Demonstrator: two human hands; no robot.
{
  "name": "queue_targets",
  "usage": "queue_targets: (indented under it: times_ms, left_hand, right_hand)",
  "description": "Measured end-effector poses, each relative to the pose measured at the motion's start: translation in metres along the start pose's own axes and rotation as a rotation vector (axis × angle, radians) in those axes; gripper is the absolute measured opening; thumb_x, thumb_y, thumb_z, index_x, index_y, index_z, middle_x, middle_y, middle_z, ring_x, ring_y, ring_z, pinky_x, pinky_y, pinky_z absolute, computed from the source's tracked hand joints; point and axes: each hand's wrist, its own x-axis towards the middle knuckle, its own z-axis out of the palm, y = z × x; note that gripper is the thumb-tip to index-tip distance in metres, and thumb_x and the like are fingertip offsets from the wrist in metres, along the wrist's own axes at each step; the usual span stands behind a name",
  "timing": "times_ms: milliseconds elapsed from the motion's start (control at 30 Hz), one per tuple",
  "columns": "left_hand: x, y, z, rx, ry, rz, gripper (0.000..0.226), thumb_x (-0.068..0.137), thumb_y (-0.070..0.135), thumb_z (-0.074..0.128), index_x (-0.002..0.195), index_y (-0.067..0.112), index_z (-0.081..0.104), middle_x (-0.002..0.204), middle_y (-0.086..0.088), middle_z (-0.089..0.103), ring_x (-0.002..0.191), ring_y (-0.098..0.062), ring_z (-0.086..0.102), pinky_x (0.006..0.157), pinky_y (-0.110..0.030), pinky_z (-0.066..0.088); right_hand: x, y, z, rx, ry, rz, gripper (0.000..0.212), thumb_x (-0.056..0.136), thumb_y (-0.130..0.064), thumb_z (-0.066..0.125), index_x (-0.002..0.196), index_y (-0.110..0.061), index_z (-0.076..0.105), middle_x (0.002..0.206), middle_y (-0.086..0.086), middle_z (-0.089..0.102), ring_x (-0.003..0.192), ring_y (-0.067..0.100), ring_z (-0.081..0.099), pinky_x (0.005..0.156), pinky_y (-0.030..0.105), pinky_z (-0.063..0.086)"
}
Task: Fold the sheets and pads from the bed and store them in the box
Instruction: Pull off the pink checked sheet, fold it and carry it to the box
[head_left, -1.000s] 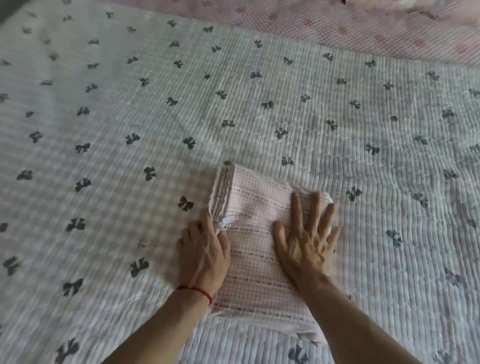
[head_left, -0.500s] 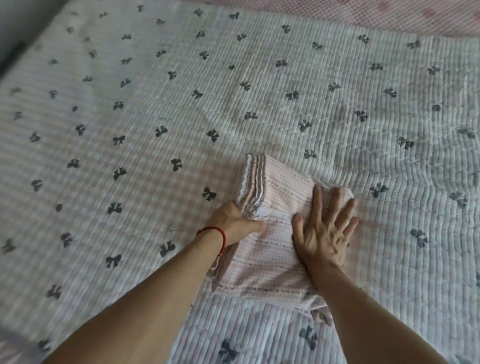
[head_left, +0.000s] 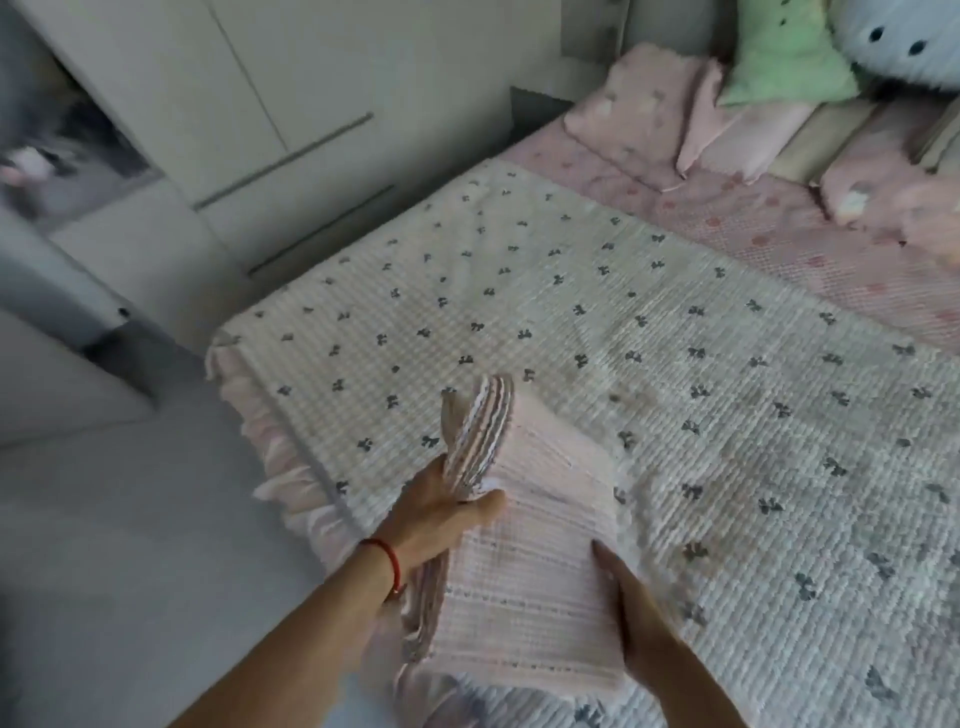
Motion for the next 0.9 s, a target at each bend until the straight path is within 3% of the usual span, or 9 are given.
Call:
queue_targets:
  times_ms: [133,233,333,367,467,600,700,800,900]
  left_hand:
    - [-0.147,-0.052,-0.096,-0.219,0.322,-0.132,0.036,0.078,0.05,0.081,0.108,0.031,0.072,0.102,0.017,0.077,0.099,-0.003,0.071,0.091,-0.031,0.056]
    - [-0.24,-0.104,-0.127,-0.336,0.565,-0.201,0.062,0.062,0.072,0.077,0.111,0.035,0.07,0.102,0.018,0.076,0.096,0.0,0.07,0.085,-0.023,0.057]
    - [-0.332,-0.149,-0.128,-0.548,0.747,-0.247,0.063,0.066,0.067,0.081,0.114,0.028,0.07,0.105,0.005,0.078,0.098,-0.015,0.074,0.09,-0.039,0.06]
    - [-0.378,-0.169,-0.117,-0.667,0.864,-0.283,0.053,0.073,0.055,0.082,0.115,0.025,0.07,0.106,0.003,0.078,0.098,-0.019,0.074,0.09,-0.043,0.06]
    - [-0.467,-0.214,-0.086,-0.863,1.088,-0.311,0.036,0.084,0.037,0.079,0.115,0.022,0.07,0.106,0.001,0.078,0.099,-0.023,0.075,0.085,-0.041,0.061]
    - [-0.601,-0.286,-0.005,-1.057,1.394,-0.395,0.057,0.08,0.051,0.082,0.13,0.032,0.064,0.119,0.006,0.073,0.11,-0.02,0.07,0.098,-0.045,0.056]
    - [-0.671,-0.323,0.048,-1.148,1.533,-0.408,0.067,0.078,0.06,0.079,0.137,0.037,0.057,0.128,0.011,0.067,0.115,-0.015,0.065,0.099,-0.038,0.055]
    - [-0.741,-0.358,0.109,-1.267,1.633,-0.403,0.051,0.091,0.04,0.074,0.137,0.033,0.052,0.125,0.009,0.065,0.109,-0.012,0.066,0.076,-0.019,0.058]
    - [-0.799,-0.396,0.161,-1.412,1.679,-0.447,0.054,0.091,0.035,0.074,0.14,0.03,0.05,0.13,0.001,0.065,0.113,-0.023,0.066,0.092,-0.04,0.058]
  right_hand:
    - [-0.078,-0.015,0.12,-0.24,-0.242,-0.078,0.08,0.071,-0.038,0.091,0.139,-0.011,0.057,0.128,0.016,0.068,0.108,0.033,0.068,0.078,0.044,0.055]
    - [-0.119,-0.002,0.197,-0.582,-0.418,-0.122,0.107,0.044,-0.043,0.102,0.131,0.0,0.058,0.121,0.021,0.069,0.108,0.038,0.065,0.074,0.041,0.056]
    - [-0.159,0.041,0.266,-0.689,-0.558,-0.081,0.029,0.086,-0.019,0.08,0.106,-0.003,0.066,0.079,0.016,0.078,0.067,0.034,0.076,0.045,0.033,0.058]
    - [-0.169,0.072,0.288,-0.787,-0.613,-0.078,0.022,0.09,-0.016,0.076,0.108,-0.005,0.067,0.086,0.016,0.079,0.073,0.032,0.077,0.052,0.037,0.061]
    - [-0.188,0.143,0.329,-1.022,-0.809,-0.149,0.059,0.065,-0.036,0.093,0.113,-0.009,0.072,0.104,0.014,0.079,0.094,0.033,0.077,0.081,0.05,0.063]
    - [-0.233,0.28,0.366,-1.325,-1.057,-0.115,0.03,0.088,-0.016,0.076,0.117,-0.015,0.069,0.102,-0.002,0.08,0.091,0.016,0.077,0.069,0.029,0.062]
    - [-0.266,0.366,0.374,-1.474,-1.17,-0.118,0.05,0.083,-0.028,0.081,0.13,-0.022,0.065,0.118,-0.002,0.076,0.106,0.02,0.074,0.086,0.039,0.061]
    - [-0.298,0.468,0.362,-1.603,-1.222,-0.048,0.07,0.066,-0.042,0.093,0.129,-0.027,0.065,0.116,-0.003,0.076,0.102,0.019,0.075,0.09,0.042,0.059]
    - [-0.33,0.554,0.335,-1.704,-1.23,0.004,0.067,0.067,-0.039,0.093,0.127,-0.026,0.066,0.115,-0.002,0.076,0.101,0.02,0.075,0.089,0.043,0.06]
